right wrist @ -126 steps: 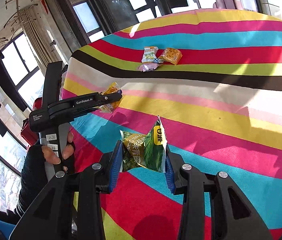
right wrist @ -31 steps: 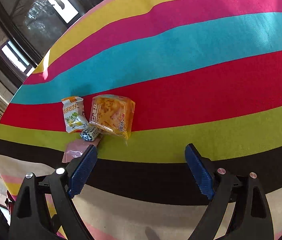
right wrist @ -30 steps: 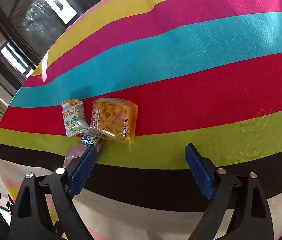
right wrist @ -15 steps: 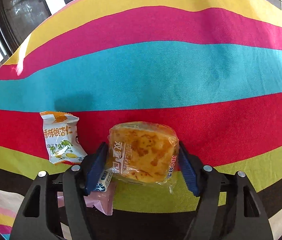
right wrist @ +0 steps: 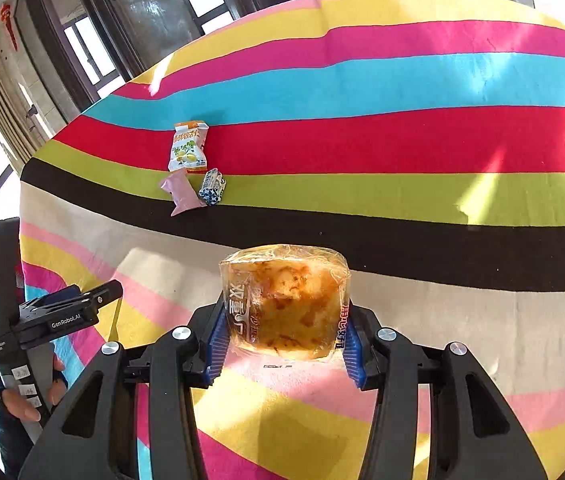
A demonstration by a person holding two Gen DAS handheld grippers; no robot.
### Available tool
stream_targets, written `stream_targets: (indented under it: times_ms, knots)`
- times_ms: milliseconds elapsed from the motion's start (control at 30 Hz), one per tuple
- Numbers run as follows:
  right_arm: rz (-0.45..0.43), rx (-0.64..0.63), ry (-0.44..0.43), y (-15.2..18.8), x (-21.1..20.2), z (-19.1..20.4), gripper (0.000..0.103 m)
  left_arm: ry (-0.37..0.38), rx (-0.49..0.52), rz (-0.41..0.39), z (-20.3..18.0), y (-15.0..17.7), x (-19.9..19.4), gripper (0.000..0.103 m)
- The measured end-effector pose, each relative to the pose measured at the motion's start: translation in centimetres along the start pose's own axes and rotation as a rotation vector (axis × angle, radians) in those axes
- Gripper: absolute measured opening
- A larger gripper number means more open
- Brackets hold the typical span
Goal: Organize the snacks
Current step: 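Grasp the orange square cake packet with the right tool while the left tool grasps the pink wrapped packet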
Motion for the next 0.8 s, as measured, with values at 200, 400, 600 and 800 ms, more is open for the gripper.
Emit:
stream_targets:
  times_ms: [200, 400, 600, 800]
  knots:
    - [-0.026, 0.012, -0.039, 0.7, -1.4, 0.3, 0.047, 0.065, 0.133, 0.007, -4.4, -2.2, 0.3, 0.101]
    - [-0.017, 0.011, -0.054, -0.1, 0.1, 1.0, 0.048, 0.032, 0.391, -0.122, -8.7, -7.4, 2.6, 0.102]
    - [-0.001, 0.003, -0.047, -0.4, 0.9, 1.3, 0.048, 0.185, 0.414, -0.025, -9.7, -10.0, 5.9, 0.102]
    - [-0.006, 0.023, -0.059, -0.5, 1.0, 0.9, 0.049, 0.282, 0.375, -0.076, -9.1, -8.6, 4.9, 0.059]
Point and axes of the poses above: each gripper's, at about its wrist camera, not at the fingertips, and x roughly the way its jaws point, z to its left, y to its underside, the point moved 8 cm from there along x, roughly the way its jaws point, and after that the axes turned 10 degrees about -y, right-handed, at the moved point
